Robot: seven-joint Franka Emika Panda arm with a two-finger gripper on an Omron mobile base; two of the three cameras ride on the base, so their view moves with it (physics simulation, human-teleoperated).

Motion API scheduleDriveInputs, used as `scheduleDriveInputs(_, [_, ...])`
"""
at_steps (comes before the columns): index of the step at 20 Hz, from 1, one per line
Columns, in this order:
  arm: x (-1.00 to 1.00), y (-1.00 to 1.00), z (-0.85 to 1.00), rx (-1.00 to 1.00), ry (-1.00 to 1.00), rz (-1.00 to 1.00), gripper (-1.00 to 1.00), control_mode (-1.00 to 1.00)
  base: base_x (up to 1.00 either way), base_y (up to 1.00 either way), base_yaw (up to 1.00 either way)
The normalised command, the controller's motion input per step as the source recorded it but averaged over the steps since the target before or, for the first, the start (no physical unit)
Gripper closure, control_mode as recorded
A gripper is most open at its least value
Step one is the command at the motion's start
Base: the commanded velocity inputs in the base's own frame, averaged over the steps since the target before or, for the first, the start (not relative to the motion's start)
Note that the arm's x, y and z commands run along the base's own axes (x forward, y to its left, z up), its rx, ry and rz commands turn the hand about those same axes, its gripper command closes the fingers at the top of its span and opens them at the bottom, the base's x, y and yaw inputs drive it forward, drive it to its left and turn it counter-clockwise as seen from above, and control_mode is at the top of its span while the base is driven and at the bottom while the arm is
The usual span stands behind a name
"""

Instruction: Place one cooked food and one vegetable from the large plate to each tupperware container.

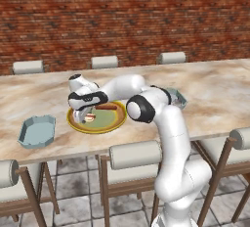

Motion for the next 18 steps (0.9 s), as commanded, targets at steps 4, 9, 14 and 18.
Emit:
scheduleDriveInputs(4, [0.0,0.23,-0.06,0.0,0.0,0.0,1.0,-1.0,0.0,0.0,0.0])
scheduleDriveInputs(9, [-0.15,-0.16,0.01,0.01,0.0,-0.03,1.0,-1.0,0.0,0.0,0.0])
scheduleDriveInputs(14, [-0.9,-0.57,0.49,0.01,-0.06,-0.11,1.0,-1.0,0.0,0.0,0.0])
scheduleDriveInputs(18, [-0.97,-1.0,0.64,0.0,-0.15,-0.16,1.0,-1.0,0.0,0.0,0.0])
